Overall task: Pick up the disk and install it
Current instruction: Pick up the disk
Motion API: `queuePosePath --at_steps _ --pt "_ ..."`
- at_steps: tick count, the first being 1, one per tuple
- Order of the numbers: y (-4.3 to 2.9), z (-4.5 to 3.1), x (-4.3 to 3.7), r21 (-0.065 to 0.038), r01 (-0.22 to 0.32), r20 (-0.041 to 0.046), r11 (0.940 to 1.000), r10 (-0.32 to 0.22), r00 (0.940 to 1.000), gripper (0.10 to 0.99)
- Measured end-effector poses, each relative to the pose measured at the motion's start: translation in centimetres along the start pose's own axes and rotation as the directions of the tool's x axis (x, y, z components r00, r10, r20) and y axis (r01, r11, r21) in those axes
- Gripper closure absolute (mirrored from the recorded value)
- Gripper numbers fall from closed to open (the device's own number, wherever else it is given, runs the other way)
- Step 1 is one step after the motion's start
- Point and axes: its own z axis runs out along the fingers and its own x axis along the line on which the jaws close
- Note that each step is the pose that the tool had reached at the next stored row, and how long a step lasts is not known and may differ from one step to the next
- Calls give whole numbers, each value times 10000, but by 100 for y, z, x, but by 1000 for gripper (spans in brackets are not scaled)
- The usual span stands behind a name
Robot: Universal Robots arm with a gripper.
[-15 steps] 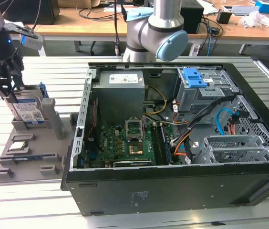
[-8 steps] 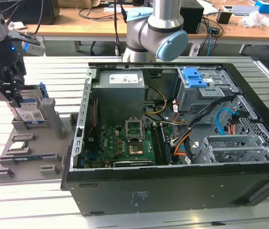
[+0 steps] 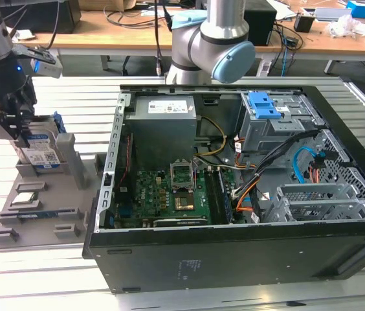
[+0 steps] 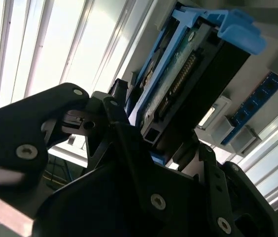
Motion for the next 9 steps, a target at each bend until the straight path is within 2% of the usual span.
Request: queuePosePath --at_steps 1,2,6,7,9 --pt "-1 0 1 97 4 3 10000 -4 10000 486" --pt "-2 0 1 139 5 5 9999 -5 10000 486" --pt "1 0 1 141 16 -11 9999 -16 10000 486" --pt "4 0 -1 143 47 -86 9999 -46 10000 486" --pt "6 1 -9 152 119 -363 9998 -114 9993 486"
